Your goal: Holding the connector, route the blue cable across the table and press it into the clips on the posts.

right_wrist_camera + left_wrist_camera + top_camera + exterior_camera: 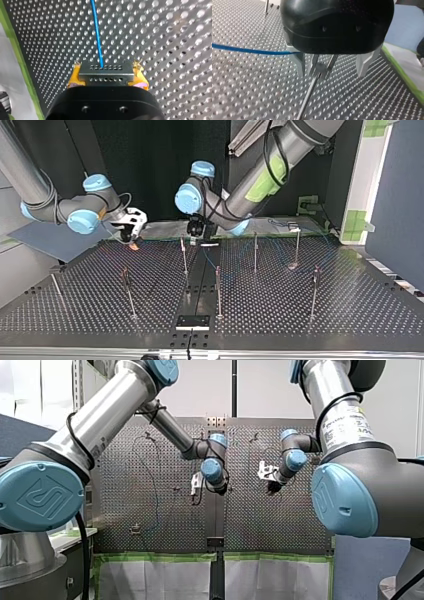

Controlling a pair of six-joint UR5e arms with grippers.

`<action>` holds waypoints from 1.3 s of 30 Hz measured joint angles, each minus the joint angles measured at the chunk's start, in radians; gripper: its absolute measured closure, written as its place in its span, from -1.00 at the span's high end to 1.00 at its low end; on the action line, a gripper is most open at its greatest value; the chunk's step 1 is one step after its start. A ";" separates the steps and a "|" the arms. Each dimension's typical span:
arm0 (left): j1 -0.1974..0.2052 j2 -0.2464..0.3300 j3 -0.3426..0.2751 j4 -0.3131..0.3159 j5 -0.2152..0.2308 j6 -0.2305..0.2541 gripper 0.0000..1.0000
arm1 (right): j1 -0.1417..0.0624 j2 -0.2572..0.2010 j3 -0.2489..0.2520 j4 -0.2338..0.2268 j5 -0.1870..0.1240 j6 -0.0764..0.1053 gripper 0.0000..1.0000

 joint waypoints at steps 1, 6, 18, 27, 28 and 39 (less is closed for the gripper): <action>-0.008 0.001 -0.001 -0.007 -0.008 -0.001 1.00 | -0.004 0.000 0.001 0.002 0.000 -0.001 -1.00; -0.053 0.005 -0.001 -0.015 -0.054 -0.007 1.00 | -0.022 -0.001 0.008 0.004 0.000 -0.006 -1.00; -0.166 0.003 0.008 0.064 -0.155 -0.021 1.00 | -0.060 -0.024 0.016 0.007 -0.017 -0.010 -1.00; -0.223 -0.045 0.065 0.067 -0.185 -0.038 1.00 | -0.082 -0.074 0.029 0.006 -0.064 -0.004 -1.00; -0.224 -0.052 0.072 0.061 -0.184 -0.044 1.00 | -0.083 -0.076 0.029 0.006 -0.067 -0.004 -1.00; -0.204 -0.156 0.175 -0.006 -0.184 -0.131 1.00 | -0.106 -0.095 0.062 0.003 -0.091 -0.003 -1.00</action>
